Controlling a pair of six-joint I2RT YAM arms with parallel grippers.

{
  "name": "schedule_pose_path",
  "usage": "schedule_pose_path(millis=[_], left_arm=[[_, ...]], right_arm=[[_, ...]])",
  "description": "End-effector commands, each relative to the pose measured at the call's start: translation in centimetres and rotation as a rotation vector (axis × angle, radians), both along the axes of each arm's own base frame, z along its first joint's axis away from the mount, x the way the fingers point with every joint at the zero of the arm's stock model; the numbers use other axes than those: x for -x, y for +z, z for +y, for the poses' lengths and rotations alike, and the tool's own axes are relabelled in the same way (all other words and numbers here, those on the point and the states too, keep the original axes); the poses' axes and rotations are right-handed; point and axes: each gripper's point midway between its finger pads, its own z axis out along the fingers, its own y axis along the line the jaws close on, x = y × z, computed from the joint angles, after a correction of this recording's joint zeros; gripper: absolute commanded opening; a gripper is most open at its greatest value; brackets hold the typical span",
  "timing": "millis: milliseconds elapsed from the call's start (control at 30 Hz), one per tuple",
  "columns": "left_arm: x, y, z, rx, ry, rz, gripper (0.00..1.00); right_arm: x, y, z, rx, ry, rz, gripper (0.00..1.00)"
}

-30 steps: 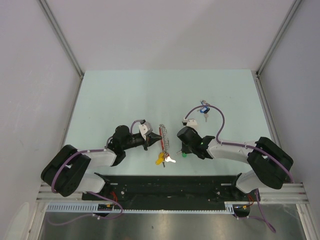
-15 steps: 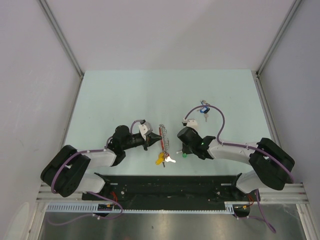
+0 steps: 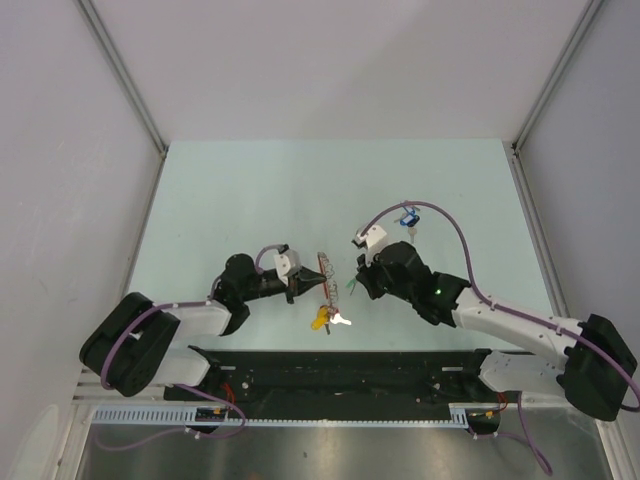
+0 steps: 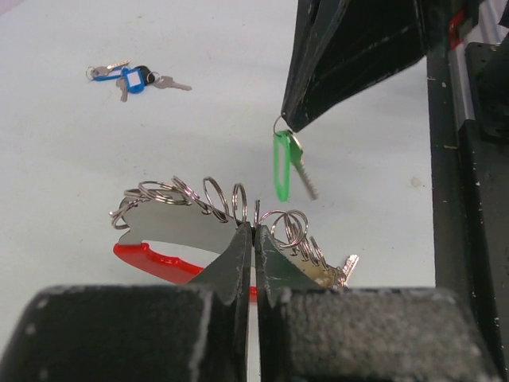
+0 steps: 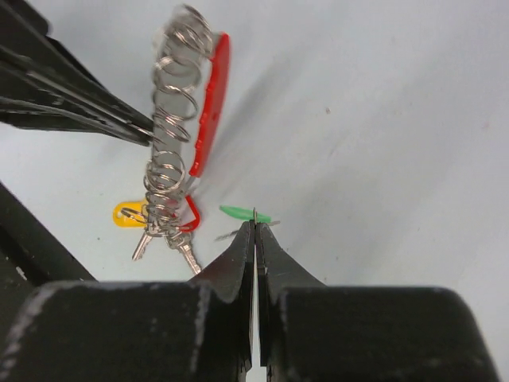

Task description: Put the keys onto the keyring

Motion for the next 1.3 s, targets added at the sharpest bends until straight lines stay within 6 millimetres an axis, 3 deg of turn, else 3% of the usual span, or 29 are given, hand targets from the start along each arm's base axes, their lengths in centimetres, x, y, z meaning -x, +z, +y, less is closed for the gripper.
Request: schedule_pose_path(millis=[0,200,467,1267], left_arm=[[0.8,3.0,-0.5,0.074,-0.078,-0.145,0.03],[1.5,3.4,-0.6,0.100,-0.119,-0.192,0.03],[2.0,3.1,-0.8,0.097,-0.149,-0.178,0.03],[1.3,2.4,-1.3,0.089,-0.143,-0.090,0.01]], right_arm=[[0.2,4.7,1.7,-0.018,0.252,-0.180,0.00],[1.1,6.4,2.2,-0.051,0.362,-0.171,0.00],[2.2,6.9,3.1,-0.079,0.472,-0.186,0.00],[1.8,4.5,5.6,-0.032,0.567,-0.185,0.00]])
